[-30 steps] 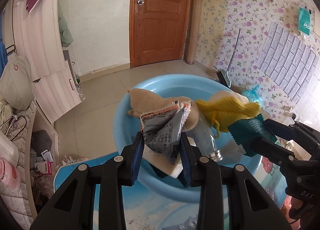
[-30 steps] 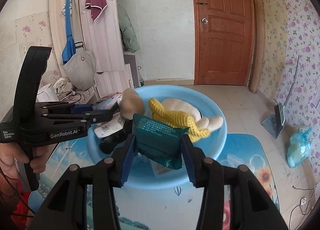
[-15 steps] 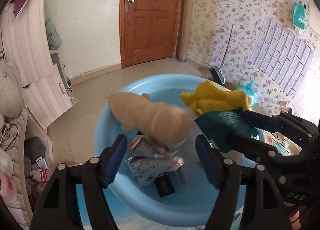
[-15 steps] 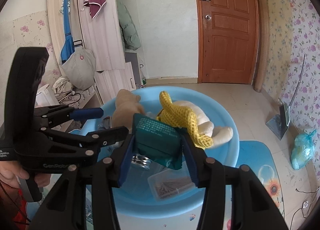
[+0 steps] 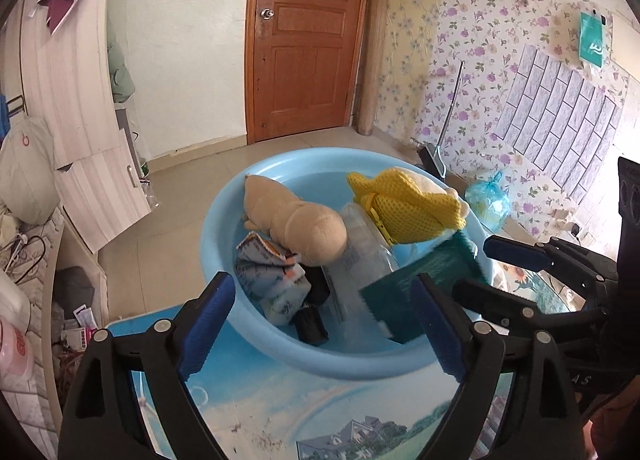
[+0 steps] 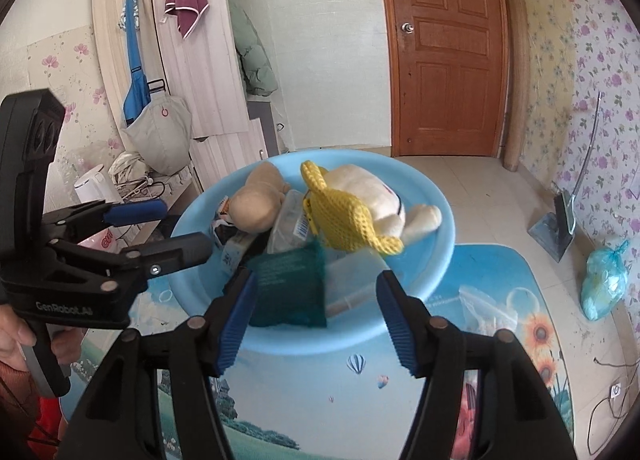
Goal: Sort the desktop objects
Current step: 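Grasp the cotton-swab bag with the right gripper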
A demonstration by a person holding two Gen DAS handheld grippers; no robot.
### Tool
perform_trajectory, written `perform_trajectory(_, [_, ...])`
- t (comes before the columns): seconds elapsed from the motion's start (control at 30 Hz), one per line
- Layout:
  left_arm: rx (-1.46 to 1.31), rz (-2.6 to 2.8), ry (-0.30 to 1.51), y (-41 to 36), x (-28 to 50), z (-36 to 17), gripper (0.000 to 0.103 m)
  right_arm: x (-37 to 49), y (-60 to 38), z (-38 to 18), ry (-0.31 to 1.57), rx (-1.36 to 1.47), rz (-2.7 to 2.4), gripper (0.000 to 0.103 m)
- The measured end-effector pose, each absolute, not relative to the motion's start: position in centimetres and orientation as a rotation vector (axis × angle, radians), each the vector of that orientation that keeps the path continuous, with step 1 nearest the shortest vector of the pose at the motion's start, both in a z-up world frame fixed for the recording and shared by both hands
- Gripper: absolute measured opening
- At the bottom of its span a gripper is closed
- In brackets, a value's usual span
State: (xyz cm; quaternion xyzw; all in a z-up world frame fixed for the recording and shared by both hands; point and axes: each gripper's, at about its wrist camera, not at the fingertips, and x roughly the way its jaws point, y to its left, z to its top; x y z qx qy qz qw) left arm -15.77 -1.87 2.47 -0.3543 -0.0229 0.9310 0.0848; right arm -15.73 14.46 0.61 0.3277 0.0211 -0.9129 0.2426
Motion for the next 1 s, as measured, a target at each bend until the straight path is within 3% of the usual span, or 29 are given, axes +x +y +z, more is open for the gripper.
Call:
perform_trajectory(0.67, [-1.118,2.763,-0.078,-0.4,-11.5,0.1,0.097,-14.5,23.9,-3.2,-0.132,1.123,-2.695,0.061])
perform_trajectory(1.0, [-1.062,2.753,-0.083,-0.2,-12.1,0.4,0.097,-17.8,24.6,-5.7,-0.110,1.228,-2.703,0.061])
